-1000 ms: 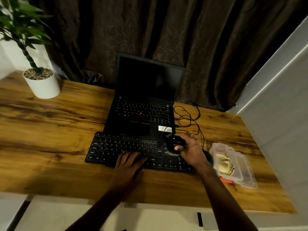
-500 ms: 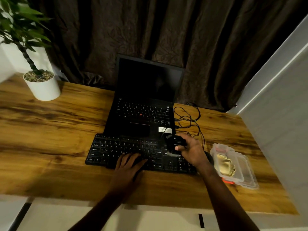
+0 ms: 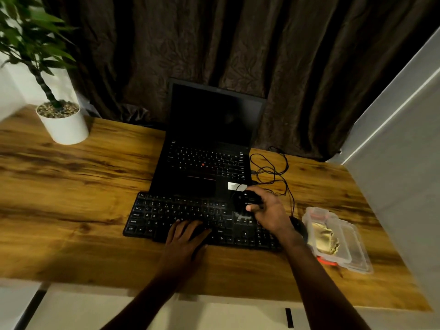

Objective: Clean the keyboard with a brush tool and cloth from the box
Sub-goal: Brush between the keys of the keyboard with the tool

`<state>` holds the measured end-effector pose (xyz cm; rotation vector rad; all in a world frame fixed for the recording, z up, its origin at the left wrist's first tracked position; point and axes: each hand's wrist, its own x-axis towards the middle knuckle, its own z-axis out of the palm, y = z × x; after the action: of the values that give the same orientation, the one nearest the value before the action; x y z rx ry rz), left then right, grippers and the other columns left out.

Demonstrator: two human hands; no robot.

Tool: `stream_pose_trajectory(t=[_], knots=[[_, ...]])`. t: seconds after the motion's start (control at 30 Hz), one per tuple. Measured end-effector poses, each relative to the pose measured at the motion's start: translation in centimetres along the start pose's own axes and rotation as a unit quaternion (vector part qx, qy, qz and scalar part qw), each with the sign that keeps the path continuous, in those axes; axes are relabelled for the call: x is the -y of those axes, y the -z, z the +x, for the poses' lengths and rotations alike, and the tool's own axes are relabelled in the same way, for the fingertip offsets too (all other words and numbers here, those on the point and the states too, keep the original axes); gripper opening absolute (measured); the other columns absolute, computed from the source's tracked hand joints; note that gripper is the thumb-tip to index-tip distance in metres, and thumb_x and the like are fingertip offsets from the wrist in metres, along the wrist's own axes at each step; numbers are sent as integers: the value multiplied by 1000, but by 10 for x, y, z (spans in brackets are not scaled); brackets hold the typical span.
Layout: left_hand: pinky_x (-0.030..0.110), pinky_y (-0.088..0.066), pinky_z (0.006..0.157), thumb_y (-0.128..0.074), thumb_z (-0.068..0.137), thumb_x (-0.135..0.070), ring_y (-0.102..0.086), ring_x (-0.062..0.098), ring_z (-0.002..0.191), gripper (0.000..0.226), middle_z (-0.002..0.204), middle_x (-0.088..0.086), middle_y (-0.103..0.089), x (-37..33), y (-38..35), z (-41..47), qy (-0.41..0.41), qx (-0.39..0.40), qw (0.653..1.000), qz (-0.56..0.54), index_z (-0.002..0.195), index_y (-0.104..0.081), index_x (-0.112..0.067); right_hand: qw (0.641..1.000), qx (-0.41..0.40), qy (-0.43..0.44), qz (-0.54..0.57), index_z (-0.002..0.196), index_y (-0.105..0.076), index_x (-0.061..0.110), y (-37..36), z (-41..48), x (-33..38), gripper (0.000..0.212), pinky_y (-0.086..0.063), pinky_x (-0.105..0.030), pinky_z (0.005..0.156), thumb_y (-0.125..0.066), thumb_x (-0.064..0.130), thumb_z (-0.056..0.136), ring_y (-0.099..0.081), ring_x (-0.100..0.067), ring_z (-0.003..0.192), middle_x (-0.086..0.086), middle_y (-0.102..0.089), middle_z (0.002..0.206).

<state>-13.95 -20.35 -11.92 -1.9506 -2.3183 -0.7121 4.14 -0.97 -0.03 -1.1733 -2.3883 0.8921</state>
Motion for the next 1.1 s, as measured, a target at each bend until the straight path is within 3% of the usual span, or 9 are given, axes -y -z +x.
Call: stream_pose_trajectory(t=[0.17, 0.37, 0.5, 0.67, 0.77, 0.93, 1.03, 1.1], knots=[[47, -20, 115, -45, 92, -48, -41, 25, 129, 42, 136, 0, -51, 0, -1, -1, -3, -6, 1000, -2, 129, -60, -32, 999, -20, -23, -45, 130, -55, 34, 18, -1, -17, 56, -60, -39, 84, -71, 5, 84, -61, -19, 108, -2, -62, 122], [53, -29, 113, -43, 92, -48, -41, 26, 132, 44, 140, 0, -51, 0, 2, 0, 16, 40, 999, -10, 132, -55, -36, 1000, 3, -3, 19, 130, -56, 31, -6, 1, 5, 55, -56, -20, 74, -69, 2, 86, -59, -4, 98, 7, -58, 117], [49, -19, 117, -40, 94, -49, -42, 25, 132, 44, 141, 0, -52, 0, 4, 0, 16, 52, 999, -8, 132, -58, -34, 999, 17, -5, 52, 124, -55, 36, 4, 1, 1, 54, -61, -37, 82, -69, 0, 85, -60, -13, 108, 6, -58, 117], [47, -15, 116, -28, 101, -54, -42, 25, 131, 47, 140, 1, -52, -1, 5, -1, 18, 54, 998, -25, 131, -58, -33, 1000, -11, -22, 9, 123, -58, 35, 23, -2, -23, 51, -52, -19, 77, -71, 4, 85, -58, -16, 111, 1, -61, 119], [47, -17, 115, -16, 102, -56, -41, 25, 132, 56, 139, 1, -52, -2, 7, 0, 21, 65, 997, -23, 131, -57, -34, 1000, -3, -6, 13, 124, -57, 36, 14, 0, -15, 52, -54, -17, 75, -70, 3, 85, -59, -13, 107, 2, -60, 119], [46, -17, 116, -16, 102, -56, -40, 25, 132, 56, 140, 1, -51, -3, 10, -1, 32, 77, 996, -26, 131, -57, -34, 998, -1, 16, 62, 123, -58, 28, -3, 2, 0, 48, -53, -10, 69, -70, 0, 85, -60, -3, 102, 8, -61, 114], [50, -23, 116, -17, 102, -56, -42, 24, 132, 55, 140, 0, -51, -4, 10, -1, 33, 67, 997, -36, 131, -58, -34, 998, 2, -3, 67, 119, -58, 31, 8, 0, -9, 47, -54, -12, 68, -69, 0, 85, -58, -2, 101, 11, -60, 110], [52, -27, 115, -18, 102, -56, -42, 24, 133, 54, 141, -1, -50, -4, 9, -1, 33, 65, 997, -40, 132, -57, -34, 999, -4, -15, 48, 121, -59, 33, 16, -1, -21, 48, -59, -22, 75, -70, 3, 85, -61, -10, 106, 5, -62, 116]])
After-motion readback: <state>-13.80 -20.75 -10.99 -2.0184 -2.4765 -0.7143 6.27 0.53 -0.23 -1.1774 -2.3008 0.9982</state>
